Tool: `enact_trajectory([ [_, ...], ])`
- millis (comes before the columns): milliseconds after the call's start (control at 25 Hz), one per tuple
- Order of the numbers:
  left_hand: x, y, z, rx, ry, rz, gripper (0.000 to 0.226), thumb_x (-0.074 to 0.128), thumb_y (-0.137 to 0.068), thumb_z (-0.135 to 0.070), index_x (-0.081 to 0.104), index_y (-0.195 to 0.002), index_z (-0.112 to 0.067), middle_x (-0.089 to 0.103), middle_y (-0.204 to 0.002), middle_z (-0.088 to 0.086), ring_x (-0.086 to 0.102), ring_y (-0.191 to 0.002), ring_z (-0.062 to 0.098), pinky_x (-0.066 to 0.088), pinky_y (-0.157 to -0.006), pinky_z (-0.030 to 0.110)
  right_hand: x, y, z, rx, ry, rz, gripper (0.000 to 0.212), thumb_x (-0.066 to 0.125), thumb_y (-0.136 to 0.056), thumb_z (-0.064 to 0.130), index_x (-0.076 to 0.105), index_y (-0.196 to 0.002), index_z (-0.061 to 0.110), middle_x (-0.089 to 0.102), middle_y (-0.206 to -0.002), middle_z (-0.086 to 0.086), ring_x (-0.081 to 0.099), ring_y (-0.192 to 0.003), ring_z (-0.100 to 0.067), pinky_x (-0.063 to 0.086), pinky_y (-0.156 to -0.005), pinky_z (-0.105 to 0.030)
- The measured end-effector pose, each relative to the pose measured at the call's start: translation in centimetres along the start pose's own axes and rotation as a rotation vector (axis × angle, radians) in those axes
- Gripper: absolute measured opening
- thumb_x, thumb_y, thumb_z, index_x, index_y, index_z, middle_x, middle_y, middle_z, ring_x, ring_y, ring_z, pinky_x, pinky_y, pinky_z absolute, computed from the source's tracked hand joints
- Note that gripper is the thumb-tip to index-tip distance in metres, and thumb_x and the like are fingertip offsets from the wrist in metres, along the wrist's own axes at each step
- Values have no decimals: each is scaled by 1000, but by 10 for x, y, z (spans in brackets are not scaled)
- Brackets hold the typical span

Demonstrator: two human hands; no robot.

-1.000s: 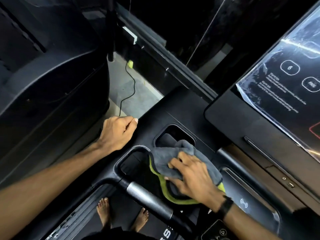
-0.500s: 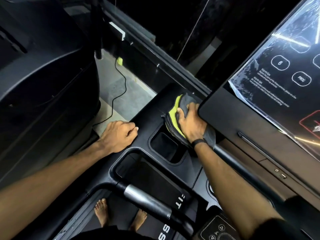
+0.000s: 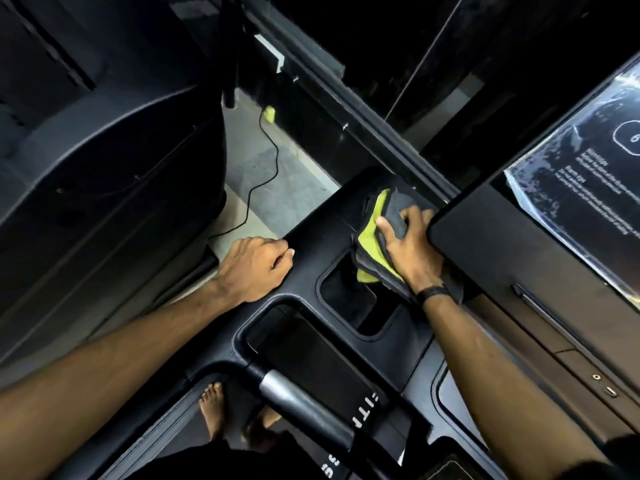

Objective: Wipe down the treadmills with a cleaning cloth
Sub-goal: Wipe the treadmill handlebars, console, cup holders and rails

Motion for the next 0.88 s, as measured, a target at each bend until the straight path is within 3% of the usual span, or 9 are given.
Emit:
enact_trajectory([
  [80,-3,1,-1,-26,-22,0,34,52,-93,-27,35,-64,-19,62,-62,9,57,-56,37,26,-56,30,9,-8,9,-13,-3,76,60,56,-85,70,52,-113,17,42,-117,-6,46,-113,-29,46,-93,-44],
  [200,-4,5,-2,-44,-63,3,30,52,-94,-27,40,-68,-18,66,-72,12,62,-64,39,29,-56,32,10,28,6,-31,173,129,69,45,-83,79,47,-133,31,35,-141,-8,51,-117,-38,45,-90,-50],
  [360,-1,6,1,-72,-35,3,32,50,-95,-29,34,-68,-21,65,-71,10,62,-65,40,32,-56,33,-7,81,-13,-105,426,4,67,35,-87,80,47,-138,38,53,-131,-13,53,-110,-40,43,-87,-59],
  [480,-3,3,4,-86,-27,-24,30,41,-91,-36,33,-66,-21,63,-65,8,60,-60,38,30,-54,31,-1,46,-30,81,282,56,70,31,-90,81,33,-145,37,58,-136,-15,55,-121,-42,44,-95,-55],
  [560,1,4,4,-109,-6,-23,32,41,-90,-37,37,-64,-19,62,-62,7,59,-58,37,28,-54,30,13,12,-35,196,36,94,76,39,-93,74,21,-155,33,41,-154,-14,42,-138,-38,36,-113,-50],
  [600,2,3,5,-111,-11,-31,33,42,-89,-38,39,-63,-19,60,-60,5,59,-56,35,27,-54,29,14,-13,-30,219,-40,31,75,48,-94,66,27,-155,27,37,-154,-18,38,-139,-39,31,-116,-50],
  [680,4,-1,9,-106,18,-41,33,42,-88,-38,38,-61,-20,56,-55,2,56,-52,33,25,-54,27,14,-63,-14,253,165,-114,66,55,-92,61,49,-143,20,45,-139,-25,42,-128,-42,31,-110,-54],
  [760,5,-4,11,-80,51,-53,32,43,-88,-36,34,-61,-21,52,-53,1,53,-50,32,23,-53,26,26,-86,20,228,441,-69,62,47,-90,67,54,-134,25,50,-128,-22,43,-121,-40,35,-98,-57],
  [880,5,-2,10,-52,85,-54,33,44,-89,-33,40,-60,-17,52,-54,3,54,-51,33,27,-50,28,46,-38,61,-83,468,-36,48,43,-93,61,56,-124,27,51,-116,-12,43,-109,-32,39,-85,-50],
])
Point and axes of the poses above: each hand's wrist, its own y-axis away from the middle knuckle, its own x-axis out of the palm, z = x × y, the point moved 7 cm from there along -y, towards the middle knuckle
